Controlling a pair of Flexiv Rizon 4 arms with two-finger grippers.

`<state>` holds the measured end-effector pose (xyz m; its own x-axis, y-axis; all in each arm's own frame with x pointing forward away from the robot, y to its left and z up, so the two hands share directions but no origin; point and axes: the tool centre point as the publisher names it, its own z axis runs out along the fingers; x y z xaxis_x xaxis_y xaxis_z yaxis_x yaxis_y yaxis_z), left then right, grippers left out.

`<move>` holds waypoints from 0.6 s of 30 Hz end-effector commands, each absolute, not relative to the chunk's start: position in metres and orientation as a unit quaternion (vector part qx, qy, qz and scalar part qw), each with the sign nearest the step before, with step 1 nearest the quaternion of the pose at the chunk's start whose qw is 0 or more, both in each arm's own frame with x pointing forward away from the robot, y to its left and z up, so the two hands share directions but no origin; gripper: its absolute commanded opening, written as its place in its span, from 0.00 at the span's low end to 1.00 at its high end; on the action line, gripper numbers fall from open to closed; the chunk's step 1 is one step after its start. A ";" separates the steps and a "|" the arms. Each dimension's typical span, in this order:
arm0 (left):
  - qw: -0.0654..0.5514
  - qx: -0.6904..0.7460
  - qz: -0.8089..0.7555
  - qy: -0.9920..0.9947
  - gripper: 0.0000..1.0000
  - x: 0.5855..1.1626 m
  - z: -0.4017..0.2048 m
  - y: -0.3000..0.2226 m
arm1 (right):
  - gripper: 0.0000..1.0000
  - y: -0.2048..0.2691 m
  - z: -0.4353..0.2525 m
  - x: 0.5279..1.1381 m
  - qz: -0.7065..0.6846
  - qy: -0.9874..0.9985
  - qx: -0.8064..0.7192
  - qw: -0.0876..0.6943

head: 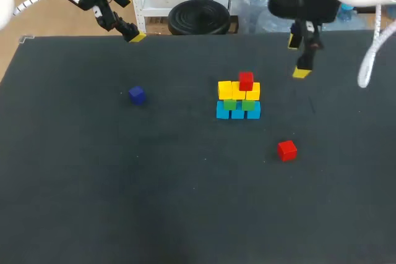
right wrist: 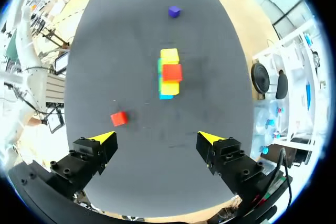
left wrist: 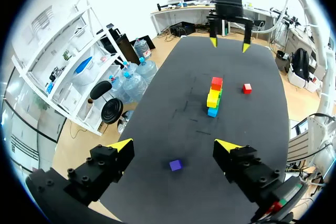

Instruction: Place the blue cubes, place green cubes on the blue cubes, place the yellow cubes on the green cubes, then place the red cubes on the yellow cubes, and place purple cube on the red cubes.

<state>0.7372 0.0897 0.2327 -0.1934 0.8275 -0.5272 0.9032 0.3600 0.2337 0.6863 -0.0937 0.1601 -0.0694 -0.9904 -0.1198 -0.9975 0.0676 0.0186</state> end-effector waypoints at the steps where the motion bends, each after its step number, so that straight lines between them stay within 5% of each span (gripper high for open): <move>1: 0.296 0.563 -0.065 0.769 1.00 0.738 0.232 0.091 | 1.00 -0.102 0.147 0.656 0.026 0.716 -0.687 0.118; 8: 0.296 0.563 -0.065 0.769 1.00 0.738 0.232 0.091 | 1.00 -0.096 0.132 0.636 0.047 0.673 -0.722 0.149; 18: 0.296 0.563 -0.065 0.769 1.00 0.738 0.232 0.091 | 1.00 -0.104 0.094 0.617 0.009 0.654 -0.752 0.076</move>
